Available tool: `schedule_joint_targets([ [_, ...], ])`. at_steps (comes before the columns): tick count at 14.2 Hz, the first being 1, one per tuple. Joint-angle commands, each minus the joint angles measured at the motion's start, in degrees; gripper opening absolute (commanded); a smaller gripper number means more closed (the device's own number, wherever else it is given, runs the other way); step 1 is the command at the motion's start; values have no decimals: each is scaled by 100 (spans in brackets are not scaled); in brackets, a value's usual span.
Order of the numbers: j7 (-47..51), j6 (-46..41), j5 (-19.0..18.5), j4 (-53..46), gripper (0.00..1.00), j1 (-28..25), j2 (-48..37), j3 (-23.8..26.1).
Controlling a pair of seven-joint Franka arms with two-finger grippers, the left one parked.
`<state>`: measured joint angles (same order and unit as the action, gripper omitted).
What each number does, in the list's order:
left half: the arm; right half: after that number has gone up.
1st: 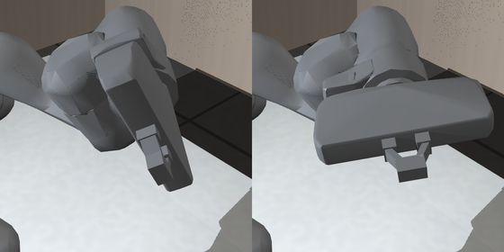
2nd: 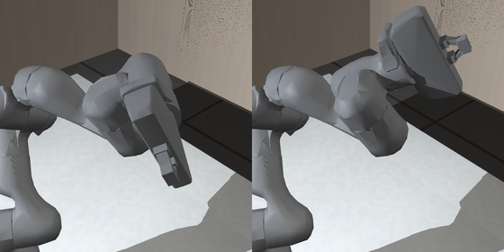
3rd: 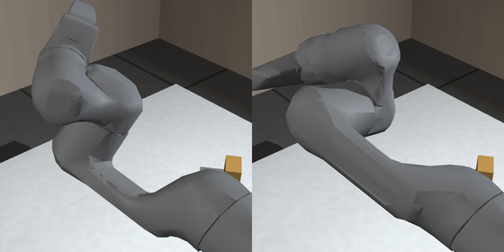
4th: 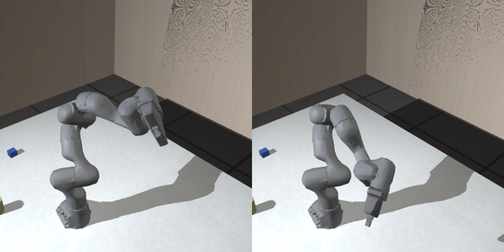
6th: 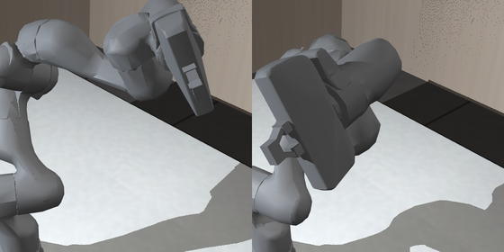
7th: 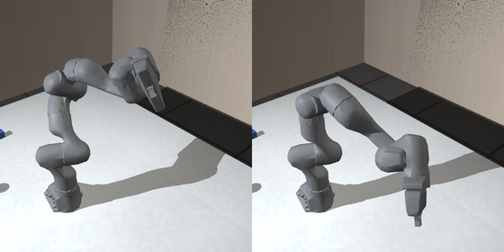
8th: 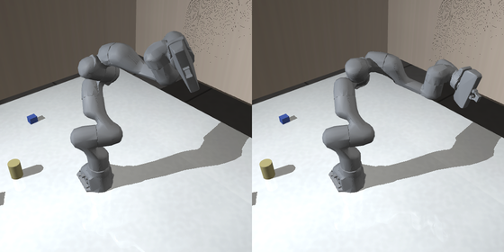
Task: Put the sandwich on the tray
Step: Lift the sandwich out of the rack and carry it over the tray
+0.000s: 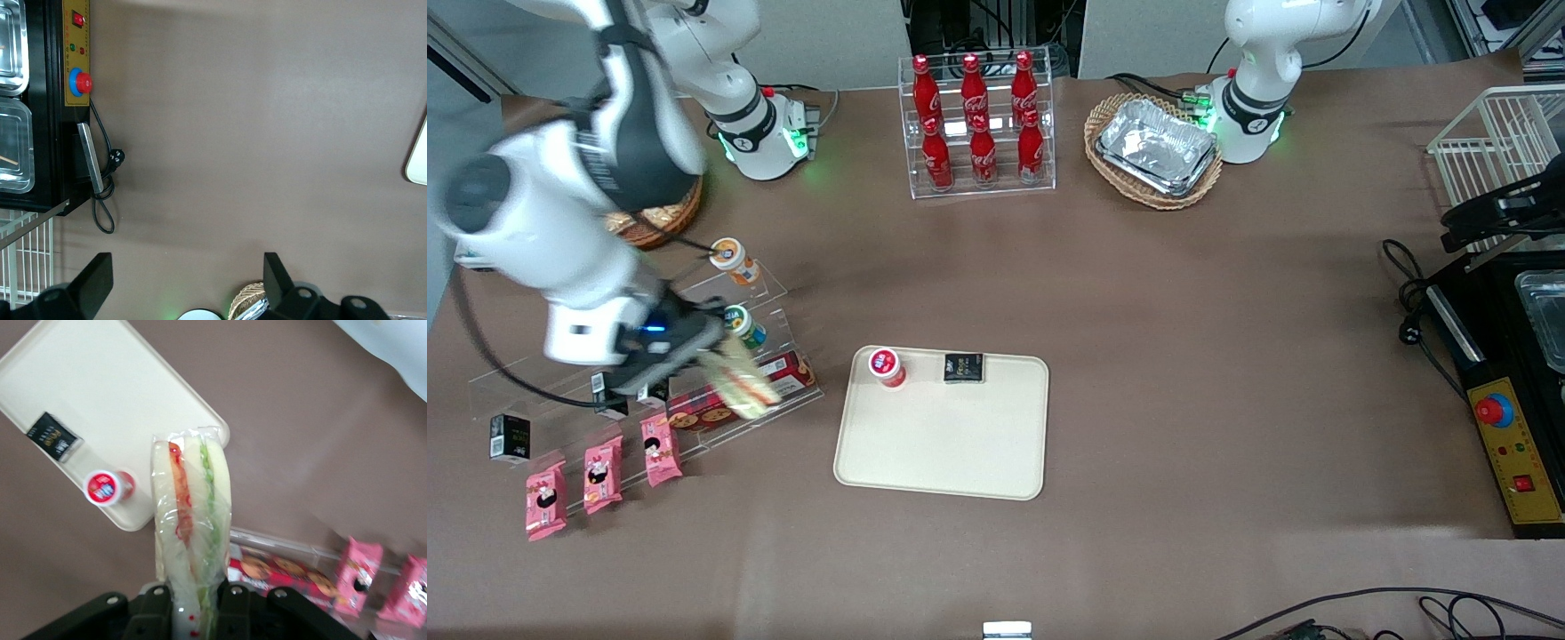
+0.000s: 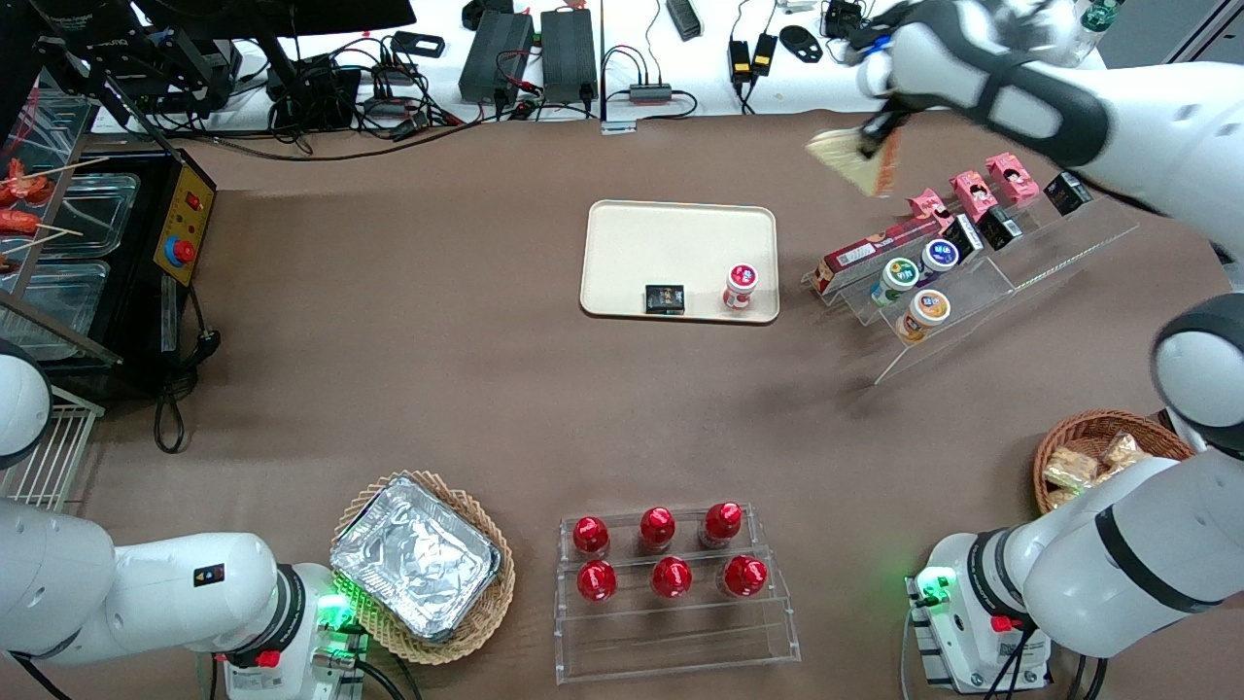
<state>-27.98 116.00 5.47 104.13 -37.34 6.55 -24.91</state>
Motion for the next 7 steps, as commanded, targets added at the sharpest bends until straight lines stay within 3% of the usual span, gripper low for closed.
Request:
schedule_joint_targets([
  [1, 345, -104, 121, -919, 11, -702, 1073, -93],
  [4, 311, 98, 420, -1464, 11, -1125, 1856, -93],
  [7, 162, 747, 420, -1536, 11, -1538, 2384, -84],
])
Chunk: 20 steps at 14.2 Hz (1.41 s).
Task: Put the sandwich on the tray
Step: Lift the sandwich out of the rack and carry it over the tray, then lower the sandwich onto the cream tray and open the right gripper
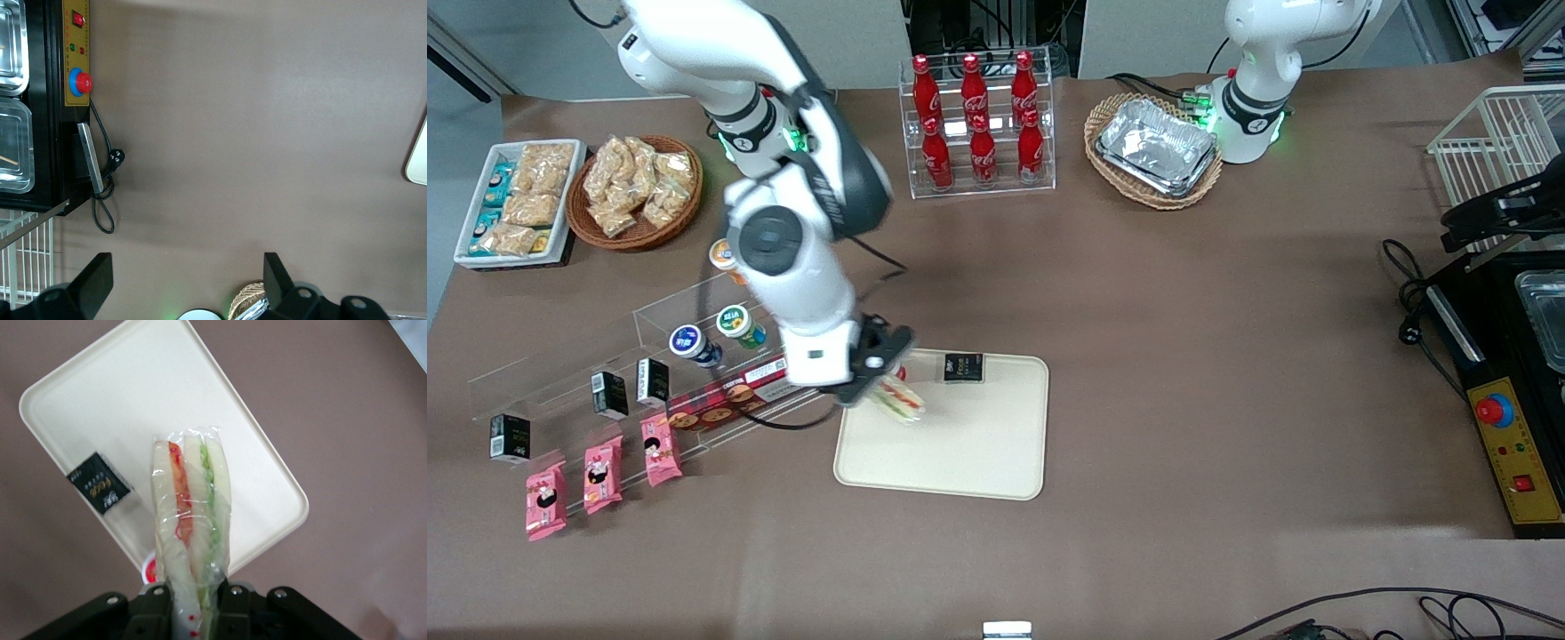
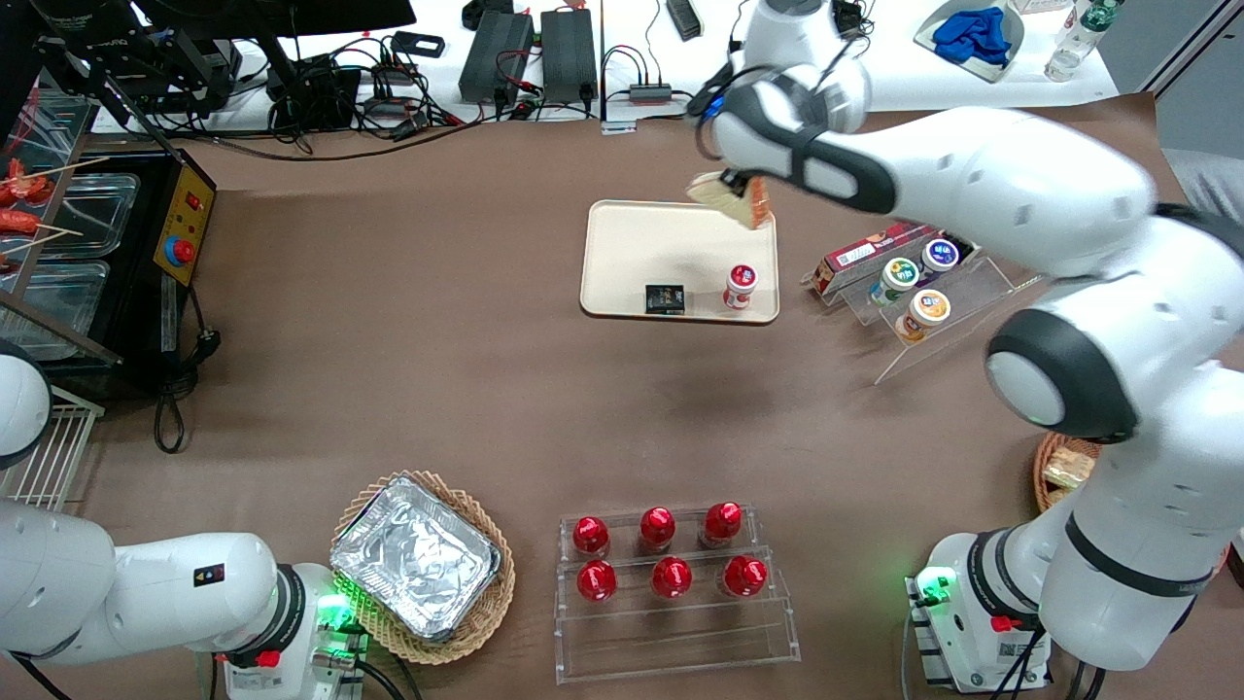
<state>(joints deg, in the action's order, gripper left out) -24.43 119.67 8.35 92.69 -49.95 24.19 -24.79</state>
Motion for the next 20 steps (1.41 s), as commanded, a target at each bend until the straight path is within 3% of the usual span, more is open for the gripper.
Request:
schedule_joint_targets([
  [1, -420, 625, 132, -419, 11, -340, 823, -96],
  [5, -1238, 1470, 219, -462, 11, -270, 1395, 122],
  [8, -1852, 1577, 272, -1006, 11, 19, 1895, 246],
  [11, -2520, 1926, 325, -1201, 11, 502, 2239, 754],
  [14, -2961, 2349, 316, -1201, 11, 539, 2468, 826],
  [15, -3058, 2463, 316, -1210, 15, 539, 2512, 827],
  [16, -3076, 2499, 325, -1210, 70, 530, 2512, 827],
  [17, -3067, 2569, 334, -1210, 100, 530, 2512, 835],
  [20, -3050, 2483, 578, -1201, 100, 556, 2451, 853],
])
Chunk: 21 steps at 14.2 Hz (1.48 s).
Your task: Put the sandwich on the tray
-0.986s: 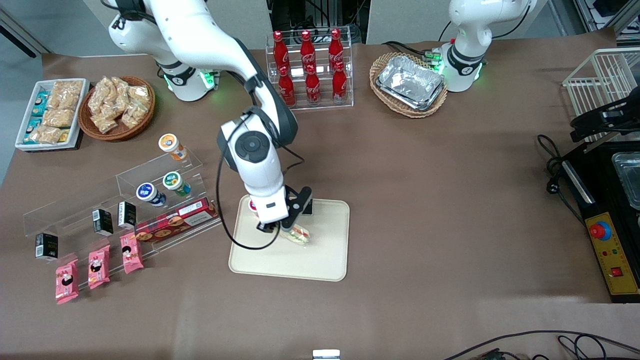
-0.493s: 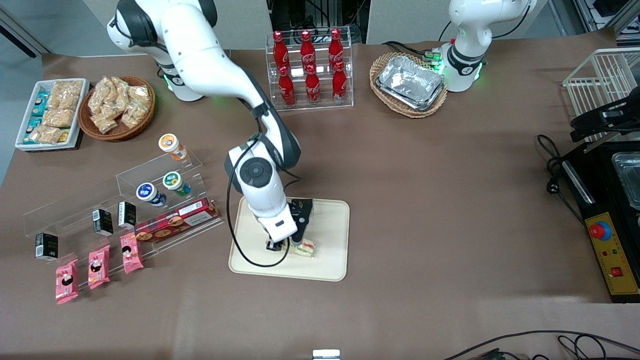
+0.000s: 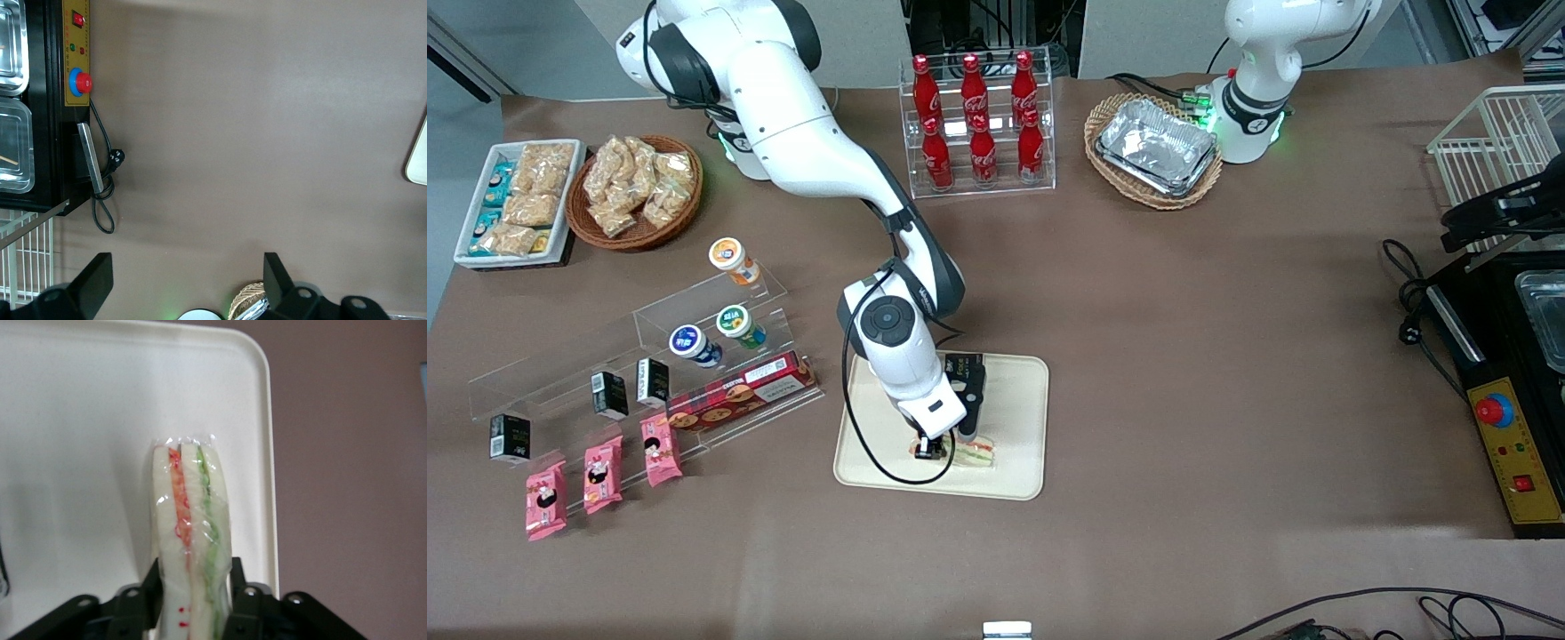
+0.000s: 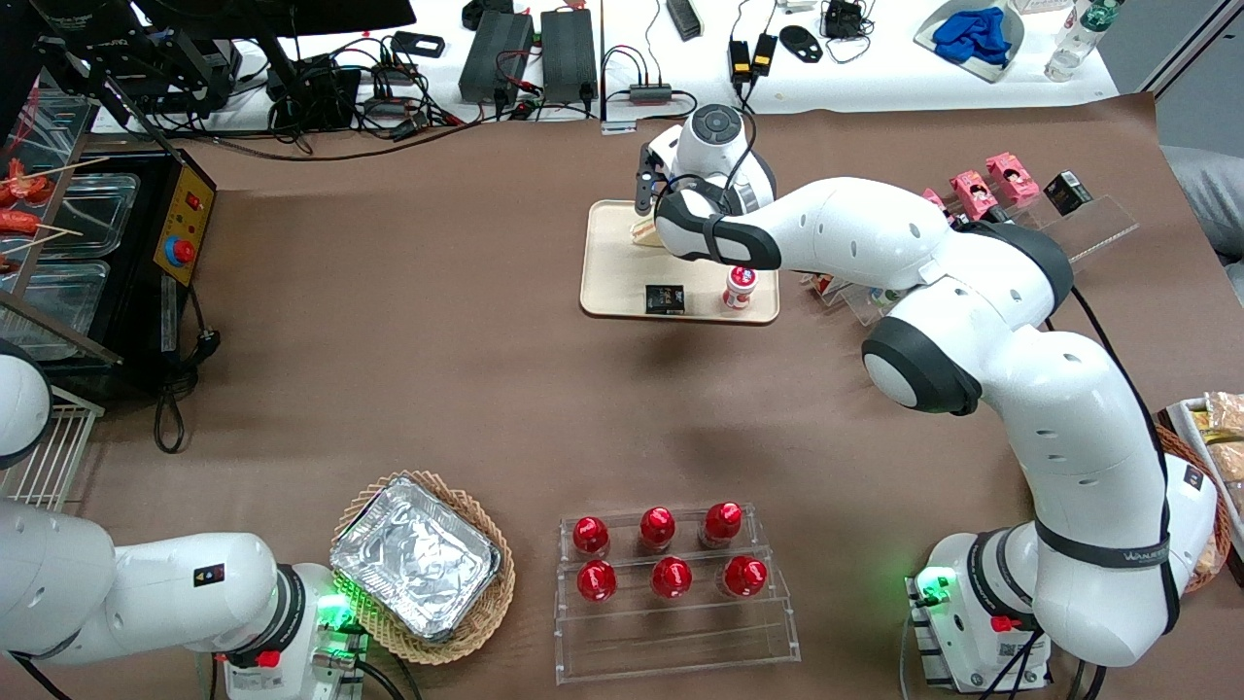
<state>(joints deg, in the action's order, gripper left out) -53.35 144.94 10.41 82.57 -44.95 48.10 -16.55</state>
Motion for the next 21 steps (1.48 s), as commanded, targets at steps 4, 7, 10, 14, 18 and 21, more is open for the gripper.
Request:
schedule_joint_targets([
  [4, -175, -702, 576, -188, 100, 74, -213, 11],
  [7, -140, -1501, 1075, -188, 100, 162, -696, -15],
  [10, 218, -2222, 1279, -162, 100, 171, -1363, -164],
  [14, 1649, -3592, 1244, -162, 100, 144, -2259, -682],
  [18, 3309, -4464, 474, -136, 100, 136, -3235, -859],
  [21, 5136, -5080, -423, -136, 100, 144, -3798, -859],
])
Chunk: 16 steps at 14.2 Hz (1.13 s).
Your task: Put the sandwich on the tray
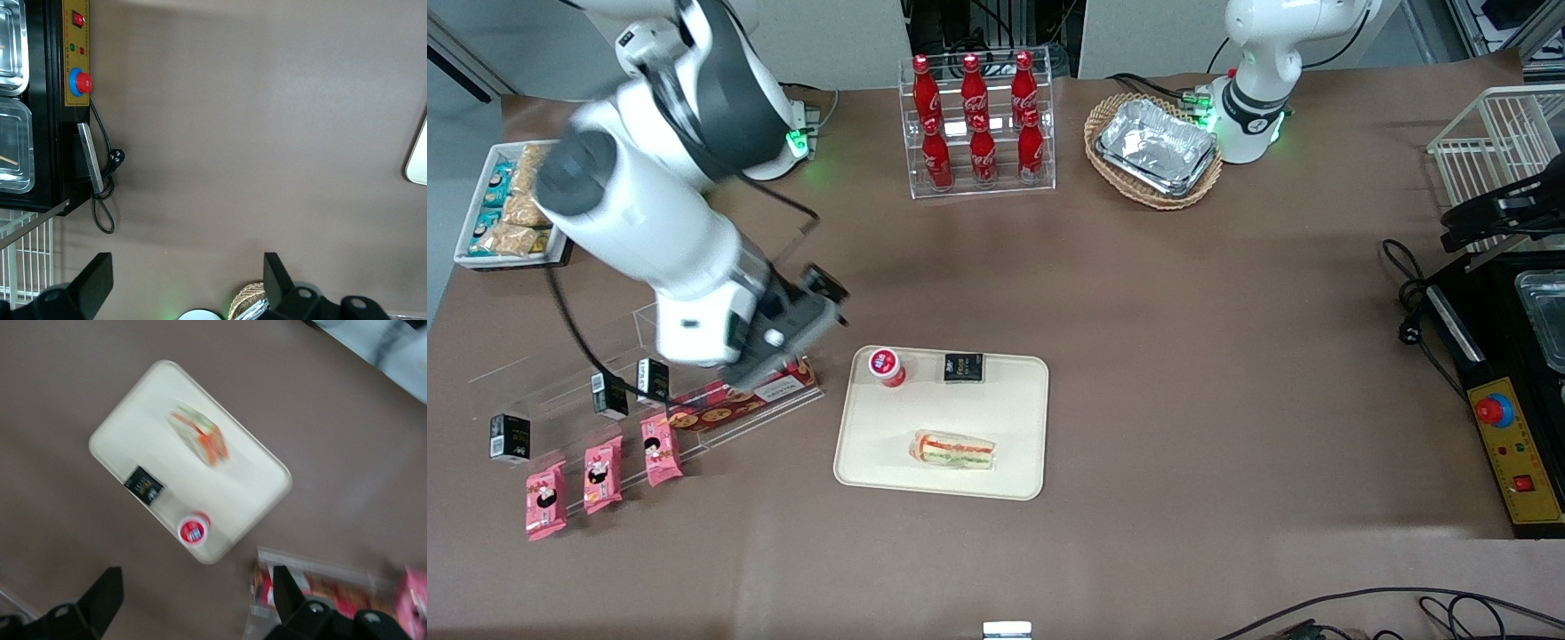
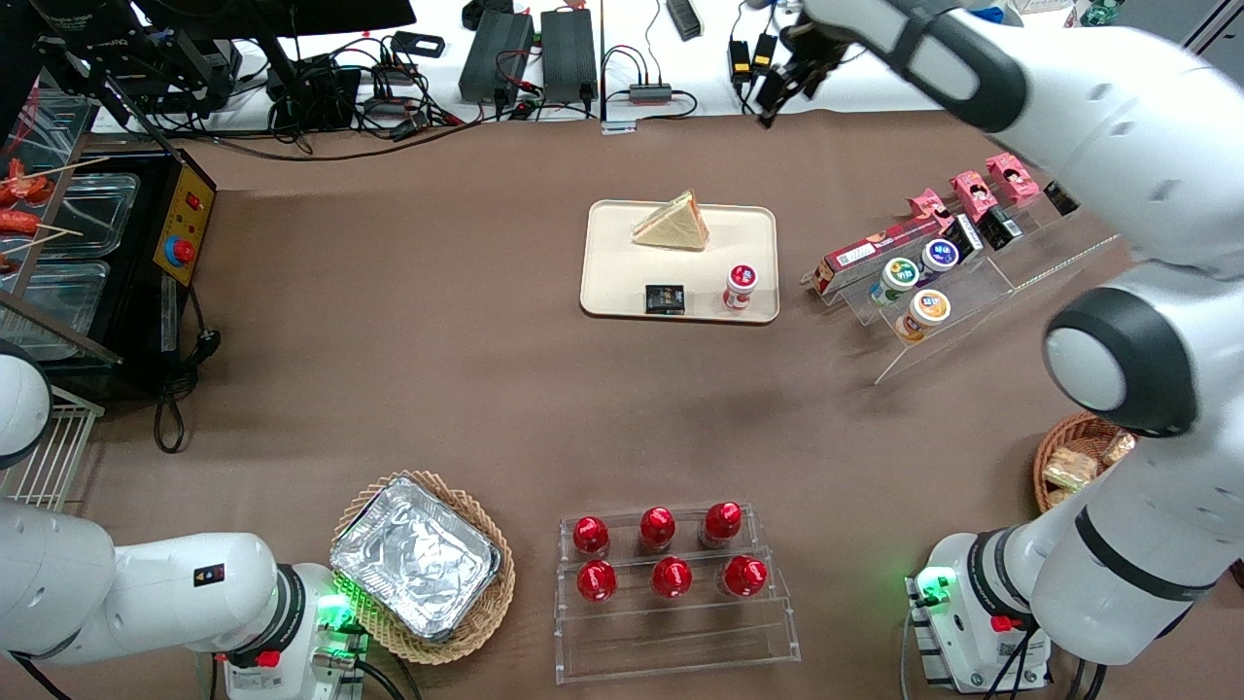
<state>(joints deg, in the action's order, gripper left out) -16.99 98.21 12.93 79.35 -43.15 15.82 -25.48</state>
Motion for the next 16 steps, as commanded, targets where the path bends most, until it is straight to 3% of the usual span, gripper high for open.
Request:
schedule_joint_targets([
  [1, 2036, -495, -930, 195, 100, -36, -693, 43],
  [3, 2716, -706, -1240, 212, 100, 60, -896, 34],
  [5, 3042, -934, -1215, 221, 100, 445, -1098, 69],
  [7, 2948, -1049, -1197, 439, 100, 929, -1343, 131],
  [10, 2386, -463, -1258, 1299, 100, 1535, -1862, 166],
  [12, 2296, -407, -1258, 1478, 100, 2167, -1934, 603],
  [14, 2288, -417, -1250, 1443, 100, 3001, -1890, 1357],
  [16, 2340, -355, -1171, 1408, 100, 3487, -1829, 1703],
])
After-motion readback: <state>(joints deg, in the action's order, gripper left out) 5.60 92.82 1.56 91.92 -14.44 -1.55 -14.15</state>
